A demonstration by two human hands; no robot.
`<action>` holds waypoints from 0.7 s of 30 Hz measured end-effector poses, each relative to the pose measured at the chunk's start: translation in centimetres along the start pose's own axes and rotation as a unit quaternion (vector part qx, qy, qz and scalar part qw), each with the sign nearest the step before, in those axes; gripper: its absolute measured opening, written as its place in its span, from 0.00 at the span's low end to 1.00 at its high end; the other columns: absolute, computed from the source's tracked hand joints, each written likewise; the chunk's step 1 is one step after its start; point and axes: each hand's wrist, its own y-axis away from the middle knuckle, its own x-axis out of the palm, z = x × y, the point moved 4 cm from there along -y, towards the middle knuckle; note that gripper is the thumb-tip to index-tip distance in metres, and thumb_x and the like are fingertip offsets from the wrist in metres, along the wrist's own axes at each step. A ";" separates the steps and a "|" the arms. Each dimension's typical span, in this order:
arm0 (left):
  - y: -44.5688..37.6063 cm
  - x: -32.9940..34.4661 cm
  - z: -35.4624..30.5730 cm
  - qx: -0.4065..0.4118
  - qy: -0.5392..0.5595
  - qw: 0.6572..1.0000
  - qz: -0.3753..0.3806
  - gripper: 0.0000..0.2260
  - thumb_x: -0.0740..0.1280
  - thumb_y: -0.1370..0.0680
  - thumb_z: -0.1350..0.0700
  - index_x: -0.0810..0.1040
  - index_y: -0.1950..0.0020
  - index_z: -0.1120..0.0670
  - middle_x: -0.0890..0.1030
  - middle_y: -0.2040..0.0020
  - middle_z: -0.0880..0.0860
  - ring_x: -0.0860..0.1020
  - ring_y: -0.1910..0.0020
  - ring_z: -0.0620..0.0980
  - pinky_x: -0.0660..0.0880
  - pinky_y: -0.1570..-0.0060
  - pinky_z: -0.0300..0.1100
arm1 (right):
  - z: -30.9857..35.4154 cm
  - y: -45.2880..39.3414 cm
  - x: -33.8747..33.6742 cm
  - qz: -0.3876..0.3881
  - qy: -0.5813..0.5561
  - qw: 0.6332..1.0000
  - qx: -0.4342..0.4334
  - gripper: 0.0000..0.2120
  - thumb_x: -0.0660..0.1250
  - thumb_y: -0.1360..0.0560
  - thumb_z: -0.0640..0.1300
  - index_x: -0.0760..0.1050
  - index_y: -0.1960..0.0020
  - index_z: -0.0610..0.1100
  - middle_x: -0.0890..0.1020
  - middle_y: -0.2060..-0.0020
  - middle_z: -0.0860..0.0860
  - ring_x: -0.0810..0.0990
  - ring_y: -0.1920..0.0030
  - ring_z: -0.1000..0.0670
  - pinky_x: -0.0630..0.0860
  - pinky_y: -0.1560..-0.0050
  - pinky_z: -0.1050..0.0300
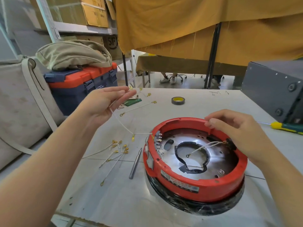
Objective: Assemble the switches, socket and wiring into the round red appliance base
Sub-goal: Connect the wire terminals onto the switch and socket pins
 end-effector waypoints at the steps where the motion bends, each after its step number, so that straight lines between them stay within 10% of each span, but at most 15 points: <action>1: 0.0 0.3 0.1 -0.006 0.014 1.000 -0.001 0.09 0.60 0.23 0.71 0.78 0.49 0.67 0.83 0.51 0.63 0.84 0.53 0.54 0.80 0.61 0.33 | 0.2 0.1 0.1 0.011 -0.007 1.000 -0.003 0.05 0.68 0.26 0.45 0.82 0.54 0.54 0.85 0.59 0.53 0.83 0.55 0.55 0.77 0.51 0.64; 13: 0.8 7.0 6.6 -0.074 0.223 0.972 0.010 0.08 0.59 0.22 0.71 0.75 0.45 0.69 0.81 0.50 0.66 0.84 0.54 0.56 0.81 0.58 0.40 | 1.3 0.8 1.9 0.174 -0.068 0.982 -0.001 0.19 0.76 0.36 0.45 0.78 0.46 0.54 0.84 0.52 0.49 0.83 0.53 0.48 0.78 0.50 0.59; 21: 0.4 7.9 7.9 -0.101 0.315 0.943 0.011 0.10 0.58 0.21 0.68 0.73 0.41 0.67 0.79 0.44 0.65 0.83 0.51 0.54 0.81 0.63 0.37 | 0.7 0.6 1.5 0.111 0.056 0.992 0.003 0.16 0.75 0.32 0.38 0.76 0.50 0.53 0.78 0.58 0.60 0.77 0.57 0.53 0.76 0.51 0.59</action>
